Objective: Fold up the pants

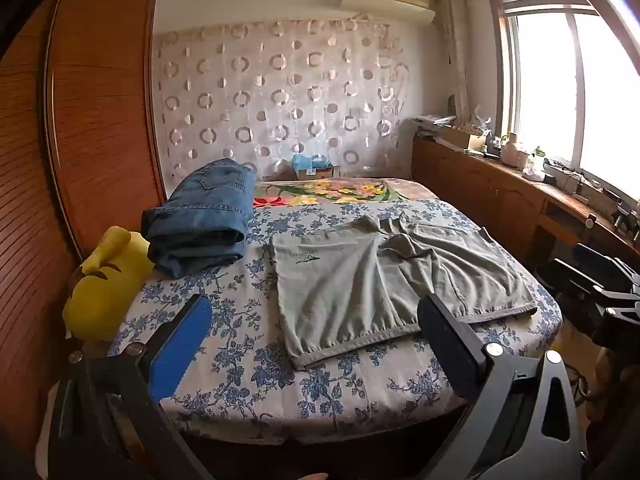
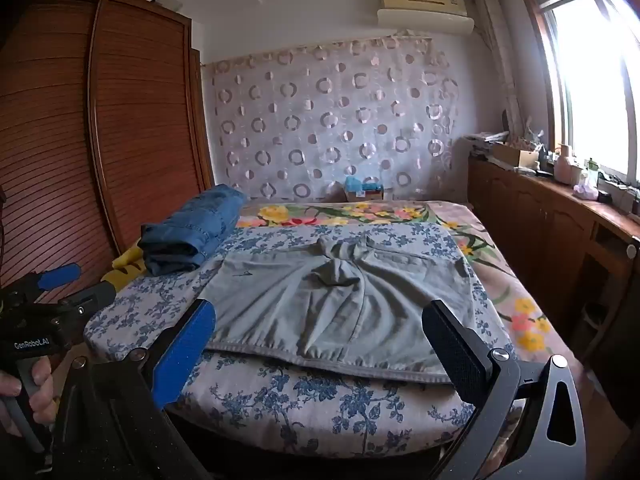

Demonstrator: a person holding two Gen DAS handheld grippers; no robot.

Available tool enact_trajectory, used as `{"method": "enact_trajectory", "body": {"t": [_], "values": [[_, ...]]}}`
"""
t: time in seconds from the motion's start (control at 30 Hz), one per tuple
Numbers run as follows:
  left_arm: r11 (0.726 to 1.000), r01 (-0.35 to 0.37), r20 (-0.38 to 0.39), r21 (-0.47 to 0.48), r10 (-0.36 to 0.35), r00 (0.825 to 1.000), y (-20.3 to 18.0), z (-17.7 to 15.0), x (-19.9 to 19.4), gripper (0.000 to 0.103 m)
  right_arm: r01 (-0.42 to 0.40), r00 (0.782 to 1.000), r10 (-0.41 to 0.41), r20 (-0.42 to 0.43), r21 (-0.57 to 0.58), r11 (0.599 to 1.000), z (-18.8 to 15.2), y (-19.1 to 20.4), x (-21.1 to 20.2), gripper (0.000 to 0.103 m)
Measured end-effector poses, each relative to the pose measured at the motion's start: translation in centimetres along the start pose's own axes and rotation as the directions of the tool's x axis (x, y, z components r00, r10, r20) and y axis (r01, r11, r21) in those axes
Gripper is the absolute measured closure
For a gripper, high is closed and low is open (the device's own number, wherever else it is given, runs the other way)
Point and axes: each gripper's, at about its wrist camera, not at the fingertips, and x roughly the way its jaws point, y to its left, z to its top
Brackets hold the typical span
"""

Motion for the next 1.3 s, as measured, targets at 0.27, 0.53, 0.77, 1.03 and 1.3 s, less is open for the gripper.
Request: {"method": "enact_trajectory", "body": {"t": [0.27,0.53,0.77,1.03,1.3], "values": [[1.0,-0.001,-0.005,0.003,0.001,1.0,0.0,0.01,0.03,0.0,0.0,1.0,0.0,0.011,-0.002,1.0,0.1,0.41,0.17,0.0],[1.0,-0.001,-0.003,0.004,0.001,1.0,0.0,0.01,0.02,0.0,-0.008,1.0,0.007,0.009,0.016,1.0,-0.34,0.06,0.21,0.0],[1.0,-0.003,-0.002,0.006,0.003,1.0,0.0,0.01,0.03,0.0,-0.007,1.0,0.007,0.009,0.014,1.0,-0.24,0.01,-0.14,0.0],[1.0,-0.004,0.0,0.007,0.004,1.0,0.0,0.01,0.03,0.0,-0.007,1.0,0.007,0.012,0.015,1.0,-0.23,0.04,-0.15,0.0],[1.0,-0.005,0.002,0.009,0.005,1.0,-0.01,0.01,0.02,0.0,-0.011,1.0,0.011,0.009,0.016,1.0,-0.24,-0.06,-0.28,0.0]]}}
